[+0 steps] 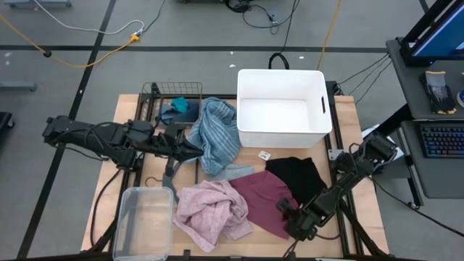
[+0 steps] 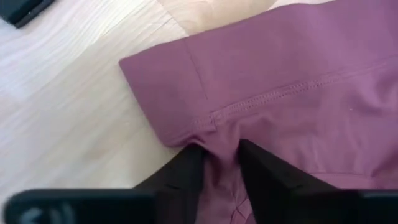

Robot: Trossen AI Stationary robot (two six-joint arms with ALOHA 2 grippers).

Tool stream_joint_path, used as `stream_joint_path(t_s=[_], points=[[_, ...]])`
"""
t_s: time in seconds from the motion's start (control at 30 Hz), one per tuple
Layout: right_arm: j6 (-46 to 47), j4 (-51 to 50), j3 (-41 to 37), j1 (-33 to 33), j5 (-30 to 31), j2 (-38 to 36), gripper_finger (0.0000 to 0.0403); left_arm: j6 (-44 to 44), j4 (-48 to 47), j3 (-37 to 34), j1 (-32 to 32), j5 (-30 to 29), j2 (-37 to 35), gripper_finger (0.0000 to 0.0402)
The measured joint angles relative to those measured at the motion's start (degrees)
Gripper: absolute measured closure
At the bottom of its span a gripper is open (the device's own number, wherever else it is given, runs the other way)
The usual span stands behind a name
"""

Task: Pick & Place Cloths
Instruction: Put the pink boxers into the transparent bin

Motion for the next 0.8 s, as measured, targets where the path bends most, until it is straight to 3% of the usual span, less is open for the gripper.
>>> stream_joint_path(t_s=[0.23,0.4,0.6,0.8], points=[[5.01,-1.06,-0.35,-0.8,0.3,-5.07,0.0396,0.05,0.04,0.0,0.0,0.02,-0.04,0.038],[13.12,-1.02,-0.26,-3.32,0.65,-11.66,0.0397,0.13,0.14,0.0,0.0,0.03,-0.04,0.038],[19.68,2.02,-0.24,-6.71,7.2,-21.03,0.04,-0.12,0.45,-0.01,0.0,0.04,-0.05,0.038],[19.44,13.55,-0.21,-9.1,12.41,-30.05,0.0401,-1.21,0.5,-0.02,-0.02,0.03,-0.06,0.038]])
